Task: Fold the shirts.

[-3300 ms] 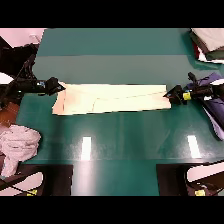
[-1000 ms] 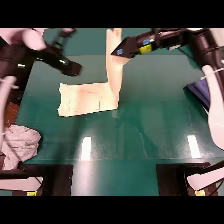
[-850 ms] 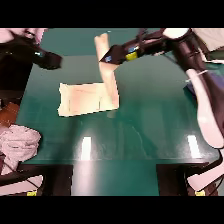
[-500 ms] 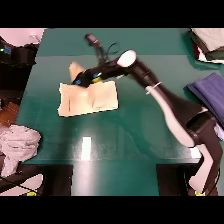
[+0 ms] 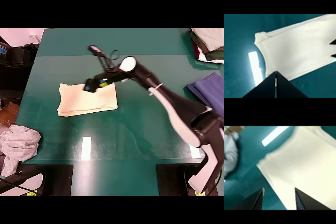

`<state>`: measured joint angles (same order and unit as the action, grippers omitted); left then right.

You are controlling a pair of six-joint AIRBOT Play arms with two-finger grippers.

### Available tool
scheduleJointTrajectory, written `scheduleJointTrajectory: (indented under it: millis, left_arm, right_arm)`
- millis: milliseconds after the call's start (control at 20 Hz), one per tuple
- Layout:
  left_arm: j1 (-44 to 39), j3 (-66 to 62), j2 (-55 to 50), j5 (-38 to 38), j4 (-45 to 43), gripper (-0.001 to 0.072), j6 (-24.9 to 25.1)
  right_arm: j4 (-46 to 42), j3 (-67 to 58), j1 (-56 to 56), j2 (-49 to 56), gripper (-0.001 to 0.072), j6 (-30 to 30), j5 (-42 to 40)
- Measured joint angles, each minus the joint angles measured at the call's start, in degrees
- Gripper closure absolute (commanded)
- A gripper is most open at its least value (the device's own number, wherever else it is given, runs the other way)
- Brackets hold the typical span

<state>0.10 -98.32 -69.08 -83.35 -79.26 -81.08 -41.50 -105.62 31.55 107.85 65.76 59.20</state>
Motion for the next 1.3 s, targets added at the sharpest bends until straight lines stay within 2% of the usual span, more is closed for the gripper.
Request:
scheduleJointTrajectory:
  millis: [100, 150, 200, 250, 350, 400, 650, 750, 850, 1000, 1050, 1100, 1300]
  left_arm:
    - [0.0, 0.0, 0.0, 0.2, 0.1, 0.0680, 0.0]
    - [0.0, 0.0, 0.0, 0.2, 0.1, 0.0680, 0.0]
    - [0.0, 0.0, 0.0, 0.5, 0.2, 0.0680, 0.0]
    - [0.0, 0.0, 0.0, 0.6, 0.2, 0.0680, 0.0]
    - [0.0, 0.0, 0.0, 0.7, 0.2, 0.0680, 0.0]
    - [0.0, 0.0, 0.0, 0.9, 0.2, 0.0680, 0.0]
    - [0.0, 0.0, 0.0, 1.3, 0.2, 0.0680, 0.0]
    - [0.0, 0.0, 0.0, 1.3, 0.2, 0.0680, 0.1]
    - [0.0, 0.0, 0.0, 1.4, 0.2, 0.0680, 0.2]
    - [0.0, 0.0, 0.0, 1.4, 0.2, 0.0680, 0.4]
    - [0.0, 0.0, 0.0, 1.4, 0.2, 0.0680, 0.4]
    - [0.0, 0.0, 0.0, 1.4, 0.2, 0.0680, 0.5]
    - [0.0, 0.0, 0.0, 1.1, 0.2, 0.0680, 0.5]
  right_arm:
    - [-2.6, 4.8, -5.2, -2.6, 0.0261, 2.7, 2.5]
    - [-3.6, 7.3, -8.0, -3.5, 0.0216, 4.0, 3.4]
    - [-4.0, 9.6, -10.3, -4.3, 0.0055, 5.0, 4.0]
    - [-3.4, 11.9, -12.5, -4.7, 0.0018, 5.8, 4.4]
    - [-0.7, 16.0, -15.7, -4.5, 0.0022, 6.9, 5.4]
    - [1.3, 17.6, -16.7, -4.0, 0.0059, 7.2, 5.3]
    - [9.1, 19.4, -15.7, 0.9, 0.0071, 7.9, 4.2]
    - [10.8, 17.3, -13.5, 3.0, 0.0130, 8.5, 3.3]
    - [11.7, 14.4, -11.0, 5.3, 0.0143, 9.0, 1.9]
    - [12.8, 10.4, -7.5, 8.1, 0.0422, 9.6, -1.4]
    - [13.2, 9.4, -6.6, 8.6, 0.0603, 9.7, -2.5]
    - [13.9, 8.7, -5.9, 8.8, 0.0696, 9.7, -3.9]
    - [14.1, 7.3, -5.4, 9.2, 0.0699, 9.2, -7.2]
